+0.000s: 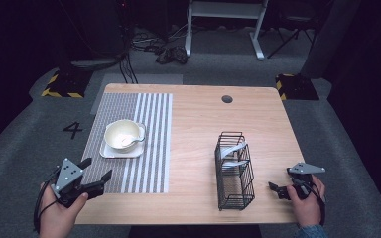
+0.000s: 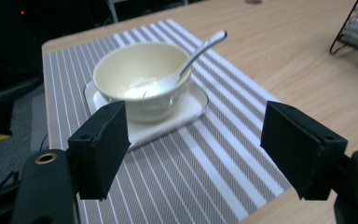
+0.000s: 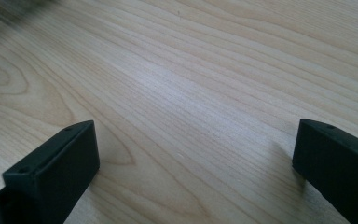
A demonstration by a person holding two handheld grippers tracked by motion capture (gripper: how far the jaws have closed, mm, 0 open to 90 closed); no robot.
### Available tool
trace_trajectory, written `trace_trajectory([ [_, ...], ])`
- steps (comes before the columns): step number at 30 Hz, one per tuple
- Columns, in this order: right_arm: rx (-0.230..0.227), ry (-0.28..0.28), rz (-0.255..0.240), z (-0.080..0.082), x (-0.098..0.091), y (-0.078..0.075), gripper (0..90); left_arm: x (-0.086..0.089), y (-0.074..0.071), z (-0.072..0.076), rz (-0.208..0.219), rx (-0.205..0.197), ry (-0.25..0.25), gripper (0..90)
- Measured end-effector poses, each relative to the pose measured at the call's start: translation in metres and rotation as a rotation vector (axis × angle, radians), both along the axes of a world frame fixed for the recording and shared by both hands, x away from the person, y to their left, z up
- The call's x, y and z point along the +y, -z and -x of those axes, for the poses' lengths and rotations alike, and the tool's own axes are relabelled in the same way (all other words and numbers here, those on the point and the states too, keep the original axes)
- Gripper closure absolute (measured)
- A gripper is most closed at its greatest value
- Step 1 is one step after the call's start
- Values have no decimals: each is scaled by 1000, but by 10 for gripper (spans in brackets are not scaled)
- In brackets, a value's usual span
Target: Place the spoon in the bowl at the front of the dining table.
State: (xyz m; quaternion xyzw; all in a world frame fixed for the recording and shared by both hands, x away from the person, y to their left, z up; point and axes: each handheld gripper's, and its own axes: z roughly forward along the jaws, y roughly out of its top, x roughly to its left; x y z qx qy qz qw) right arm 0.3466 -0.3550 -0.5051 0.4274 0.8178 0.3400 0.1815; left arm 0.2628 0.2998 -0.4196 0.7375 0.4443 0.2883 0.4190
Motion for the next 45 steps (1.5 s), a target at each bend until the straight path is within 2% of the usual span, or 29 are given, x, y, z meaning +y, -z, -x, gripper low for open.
trace_trajectory([
  [8,-1,1,1,0,0,0,3,9,17,3,21,54,-33,201],
  [11,-1,0,0,0,0,0,3,12,24,4,4,92,-29,190],
  [14,-1,0,0,0,0,0,3,12,31,5,-11,113,-24,188],
  [16,-1,0,1,0,0,0,3,14,36,4,0,102,-33,190],
  [20,-1,0,0,0,0,0,3,17,46,0,11,107,-48,194],
  [28,0,0,0,0,0,0,3,16,63,-6,38,150,-70,194],
  [38,0,0,0,0,0,0,3,17,77,-11,9,250,-119,194],
  [42,-1,0,0,0,0,0,3,15,84,-13,-9,279,-122,194],
  [45,0,0,0,0,0,0,2,12,84,-14,-26,279,-119,170],
])
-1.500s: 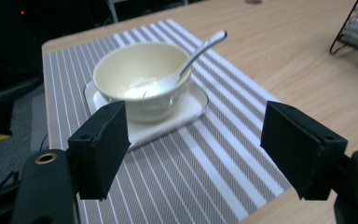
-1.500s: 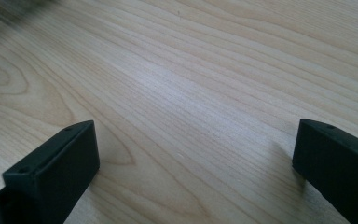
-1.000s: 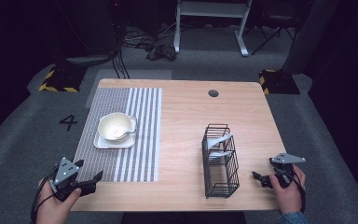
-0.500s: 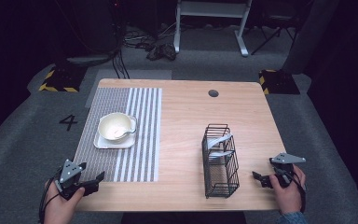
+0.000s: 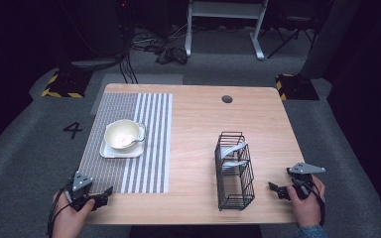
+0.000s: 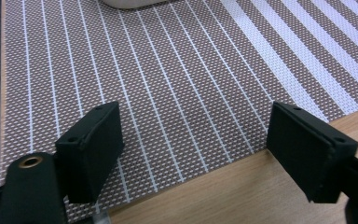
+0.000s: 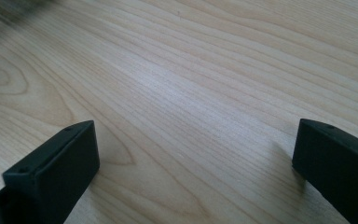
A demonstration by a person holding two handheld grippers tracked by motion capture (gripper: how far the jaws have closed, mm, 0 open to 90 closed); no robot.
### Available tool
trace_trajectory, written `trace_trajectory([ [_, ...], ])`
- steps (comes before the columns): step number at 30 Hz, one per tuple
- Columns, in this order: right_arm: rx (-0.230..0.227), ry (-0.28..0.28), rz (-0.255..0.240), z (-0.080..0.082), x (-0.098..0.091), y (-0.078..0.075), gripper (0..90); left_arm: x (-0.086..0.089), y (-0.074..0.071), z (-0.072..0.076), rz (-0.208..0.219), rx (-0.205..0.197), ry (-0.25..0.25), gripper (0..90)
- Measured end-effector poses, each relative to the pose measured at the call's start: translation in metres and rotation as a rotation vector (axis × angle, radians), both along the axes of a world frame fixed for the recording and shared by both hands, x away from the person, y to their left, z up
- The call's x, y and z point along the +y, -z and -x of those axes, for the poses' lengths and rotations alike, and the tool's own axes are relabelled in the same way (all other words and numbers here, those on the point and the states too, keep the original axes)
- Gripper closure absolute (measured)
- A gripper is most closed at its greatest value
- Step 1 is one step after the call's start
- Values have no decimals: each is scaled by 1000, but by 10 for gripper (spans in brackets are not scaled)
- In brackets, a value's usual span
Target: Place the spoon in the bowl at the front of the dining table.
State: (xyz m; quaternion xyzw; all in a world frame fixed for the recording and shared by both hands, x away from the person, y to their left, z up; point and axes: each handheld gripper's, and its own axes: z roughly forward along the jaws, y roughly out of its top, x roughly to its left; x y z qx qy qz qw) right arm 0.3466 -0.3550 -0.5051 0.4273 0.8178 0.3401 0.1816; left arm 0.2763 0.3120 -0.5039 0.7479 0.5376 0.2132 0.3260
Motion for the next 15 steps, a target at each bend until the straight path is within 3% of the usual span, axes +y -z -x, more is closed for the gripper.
trace_trajectory([
  [8,0,0,0,0,0,0,3,0,7,3,-2,-52,27,130],
  [15,-1,0,0,0,0,0,3,0,7,4,-2,-56,33,116],
])
